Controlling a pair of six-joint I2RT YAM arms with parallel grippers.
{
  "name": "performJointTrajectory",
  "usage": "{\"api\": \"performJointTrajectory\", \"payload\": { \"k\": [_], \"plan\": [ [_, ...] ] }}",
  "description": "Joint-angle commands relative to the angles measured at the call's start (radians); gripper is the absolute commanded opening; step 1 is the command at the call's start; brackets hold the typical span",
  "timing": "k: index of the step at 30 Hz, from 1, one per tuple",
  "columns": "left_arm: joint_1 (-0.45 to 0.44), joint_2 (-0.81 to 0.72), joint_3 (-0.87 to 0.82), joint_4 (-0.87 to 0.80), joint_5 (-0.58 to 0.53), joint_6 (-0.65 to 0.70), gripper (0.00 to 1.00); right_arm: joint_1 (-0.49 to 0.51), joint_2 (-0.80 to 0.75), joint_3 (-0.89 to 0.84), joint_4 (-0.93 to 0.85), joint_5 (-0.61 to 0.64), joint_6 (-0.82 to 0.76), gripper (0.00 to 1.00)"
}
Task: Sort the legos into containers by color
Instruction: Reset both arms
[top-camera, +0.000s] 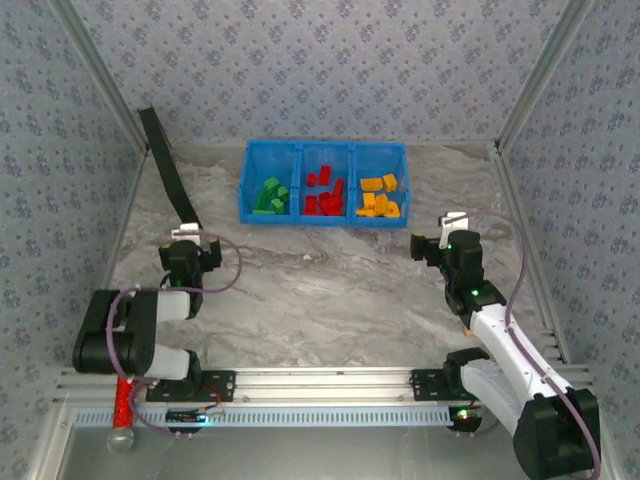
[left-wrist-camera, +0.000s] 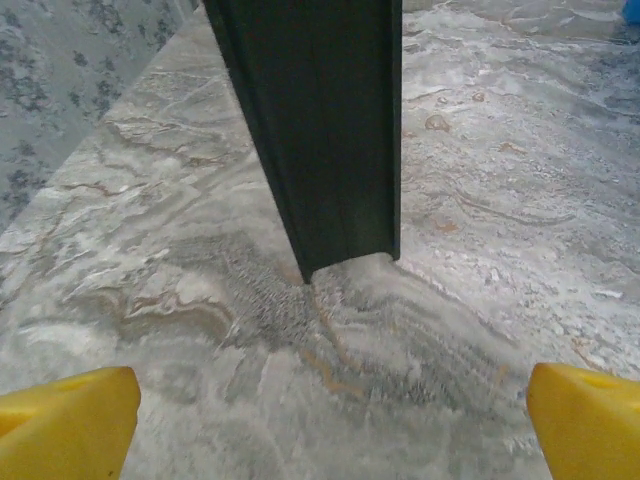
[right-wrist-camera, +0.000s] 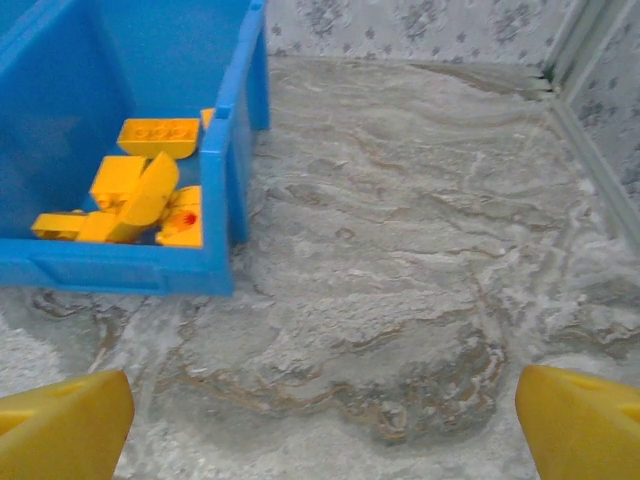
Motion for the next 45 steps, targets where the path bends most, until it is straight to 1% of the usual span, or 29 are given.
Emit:
{"api": "performJointTrajectory", "payload": {
  "k": [1, 2, 4, 5, 7, 11, 12, 13, 14, 16, 17, 19, 20, 21, 22, 23, 25, 26, 27, 34, 41, 45],
  "plan": [
    [0.028, 0.063, 0.072, 0.108, 0.126, -0.011, 0.99, -0.034, -0.001, -0.044, 0.148, 0.051, -0.034, 1.0],
    [0.05, 0.035, 0.107, -0.014, 0.184, -0.019, 0.99, -0.048, 0.006, -0.054, 0.18, 0.04, -0.037, 1.0],
    [0.071, 0.059, 0.118, 0.007, 0.222, -0.032, 0.99, -0.093, 0.048, -0.084, 0.288, -0.014, -0.032, 1.0],
    [0.074, 0.046, 0.127, -0.037, 0.224, -0.034, 0.99, -0.11, 0.078, -0.094, 0.332, -0.055, -0.042, 1.0],
    [0.073, 0.053, 0.127, -0.021, 0.229, -0.031, 0.99, -0.146, 0.181, -0.113, 0.45, -0.115, -0.036, 1.0],
    [0.072, 0.052, 0.128, -0.03, 0.229, -0.028, 0.99, -0.144, 0.413, -0.115, 0.62, -0.134, -0.068, 1.0],
    [0.071, 0.052, 0.128, -0.028, 0.23, -0.028, 0.99, -0.136, 0.449, -0.104, 0.643, -0.127, -0.085, 1.0],
    [0.07, 0.052, 0.131, -0.034, 0.233, -0.023, 0.99, -0.131, 0.451, -0.079, 0.587, -0.133, -0.107, 1.0],
    [0.066, 0.054, 0.133, -0.036, 0.237, -0.02, 0.99, -0.131, 0.466, -0.082, 0.623, -0.15, -0.126, 1.0],
    [0.06, 0.055, 0.137, -0.042, 0.228, -0.012, 0.99, -0.133, 0.538, -0.119, 0.765, -0.169, -0.154, 1.0],
    [0.059, 0.054, 0.137, -0.042, 0.226, -0.011, 0.99, -0.135, 0.581, -0.131, 0.825, -0.149, -0.147, 1.0],
    [0.058, 0.054, 0.137, -0.042, 0.225, -0.012, 0.99, -0.154, 0.665, -0.134, 0.914, -0.167, -0.129, 1.0],
    [0.058, 0.055, 0.137, -0.042, 0.225, -0.012, 0.99, -0.151, 0.683, -0.119, 0.911, -0.165, -0.132, 1.0],
    [0.058, 0.054, 0.136, -0.043, 0.226, -0.013, 0.99, -0.158, 0.66, -0.091, 0.809, -0.176, -0.127, 1.0],
    [0.058, 0.053, 0.137, -0.043, 0.226, -0.012, 0.99, -0.177, 0.652, -0.069, 0.762, -0.211, -0.116, 1.0],
    [0.057, 0.054, 0.137, -0.041, 0.225, -0.012, 0.99, -0.189, 0.667, -0.064, 0.774, -0.233, -0.107, 1.0],
    [0.058, 0.054, 0.137, -0.043, 0.226, -0.012, 0.99, -0.231, 0.662, -0.029, 0.699, -0.282, -0.073, 1.0],
    [0.057, 0.055, 0.137, -0.042, 0.226, -0.012, 0.99, -0.237, 0.668, -0.034, 0.727, -0.283, -0.065, 1.0],
    [0.057, 0.055, 0.137, -0.042, 0.225, -0.012, 0.99, -0.237, 0.665, -0.029, 0.706, -0.28, -0.066, 1.0],
    [0.058, 0.054, 0.137, -0.043, 0.226, -0.012, 0.99, -0.239, 0.665, -0.034, 0.717, -0.285, -0.064, 1.0],
    [0.058, 0.054, 0.137, -0.043, 0.226, -0.011, 0.99, -0.219, 0.663, -0.035, 0.717, -0.25, -0.072, 1.0],
    [0.058, 0.055, 0.137, -0.042, 0.226, -0.012, 0.99, -0.224, 0.663, -0.033, 0.715, -0.256, -0.07, 1.0]
  ]
}}
